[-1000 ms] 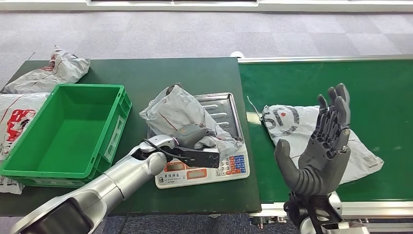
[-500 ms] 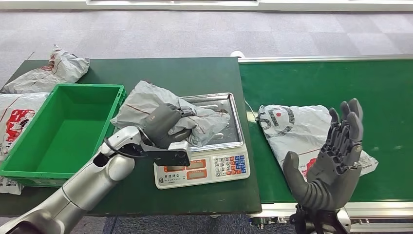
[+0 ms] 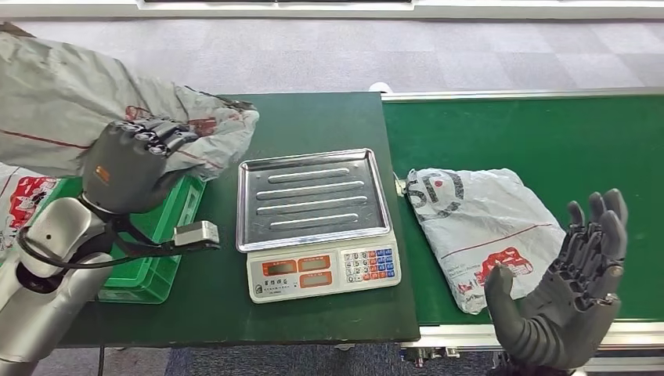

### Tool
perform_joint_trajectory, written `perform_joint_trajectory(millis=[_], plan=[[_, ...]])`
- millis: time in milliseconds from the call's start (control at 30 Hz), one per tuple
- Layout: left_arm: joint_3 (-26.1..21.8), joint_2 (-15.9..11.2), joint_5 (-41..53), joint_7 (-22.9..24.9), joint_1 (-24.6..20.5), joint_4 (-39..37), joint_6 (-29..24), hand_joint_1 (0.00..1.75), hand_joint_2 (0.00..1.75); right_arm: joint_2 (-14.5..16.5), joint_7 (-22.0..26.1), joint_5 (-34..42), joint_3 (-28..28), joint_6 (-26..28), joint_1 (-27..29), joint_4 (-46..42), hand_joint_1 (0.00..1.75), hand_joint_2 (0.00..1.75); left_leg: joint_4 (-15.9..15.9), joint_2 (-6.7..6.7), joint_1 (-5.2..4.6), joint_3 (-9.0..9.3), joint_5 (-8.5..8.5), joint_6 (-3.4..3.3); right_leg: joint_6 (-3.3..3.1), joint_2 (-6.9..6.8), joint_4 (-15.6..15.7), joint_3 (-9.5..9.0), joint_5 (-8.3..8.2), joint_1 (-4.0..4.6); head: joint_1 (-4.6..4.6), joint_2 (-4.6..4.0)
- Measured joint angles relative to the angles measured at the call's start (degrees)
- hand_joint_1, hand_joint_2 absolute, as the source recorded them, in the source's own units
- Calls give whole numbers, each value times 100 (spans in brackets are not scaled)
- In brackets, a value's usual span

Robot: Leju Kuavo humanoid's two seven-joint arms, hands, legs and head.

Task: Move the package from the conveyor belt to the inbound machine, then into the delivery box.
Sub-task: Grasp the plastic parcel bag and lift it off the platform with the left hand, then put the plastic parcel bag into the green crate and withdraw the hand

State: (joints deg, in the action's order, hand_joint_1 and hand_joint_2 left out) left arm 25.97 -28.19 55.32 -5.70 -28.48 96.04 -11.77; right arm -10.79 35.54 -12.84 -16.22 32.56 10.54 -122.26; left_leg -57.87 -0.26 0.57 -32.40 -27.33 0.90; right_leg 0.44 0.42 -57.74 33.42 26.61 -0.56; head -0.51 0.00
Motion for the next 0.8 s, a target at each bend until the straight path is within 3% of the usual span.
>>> perform_joint_trajectory(millis=[300, 433, 567, 600, 700, 767, 800], plan=[[-1670, -121, -129, 203, 1287, -80, -225, 175, 175, -1, 23, -36, 90, 45, 359, -86, 0, 175, 2, 14, 0, 2, -8, 5, -5, 13, 0, 6, 5, 1, 0, 0], [-2383, -39, -371, 130, 1782, -551, -240, 175, 175, 7, -35, -77, 90, -28, 403, -88, 0, 175, 2, 17, 1, 1, -8, 6, -8, 16, 0, 7, 8, 2, -1, 0], [-2861, 113, -616, 62, 1977, -1235, -212, 172, 175, 80, -178, -188, 90, -156, 387, -110, 0, 175, 2, 13, 2, 1, -7, 6, -9, 12, 0, 5, 7, 4, -1, 0], [-2951, 168, -694, 52, 1989, -1396, -194, 139, 175, 106, -215, -222, 91, -183, 377, -125, 0, 175, 2, 12, 3, 1, -7, 6, -9, 11, 0, 5, 7, 5, -1, 0], [-3145, 369, -868, 58, 1989, -1815, -126, 17, 175, 160, -285, -285, 95, -245, 356, -170, 0, 175, 2, 10, 2, 2, -7, 6, -9, 9, 0, 3, 7, 3, -1, 0], [-3225, 540, -963, 82, 1983, -2059, -98, 3, 175, 172, -295, -297, 99, -274, 358, -189, 0, 175, 1, 10, 1, 2, -7, 5, -8, 10, 0, 3, 7, 0, -1, 0], [-3257, 629, -994, 88, 1981, -2161, -104, 0, 131, 174, -291, -298, 101, -286, 362, -193, 0, 175, 1, 10, 0, 2, -7, 5, -8, 10, 0, 3, 6, 0, 0, 0]])
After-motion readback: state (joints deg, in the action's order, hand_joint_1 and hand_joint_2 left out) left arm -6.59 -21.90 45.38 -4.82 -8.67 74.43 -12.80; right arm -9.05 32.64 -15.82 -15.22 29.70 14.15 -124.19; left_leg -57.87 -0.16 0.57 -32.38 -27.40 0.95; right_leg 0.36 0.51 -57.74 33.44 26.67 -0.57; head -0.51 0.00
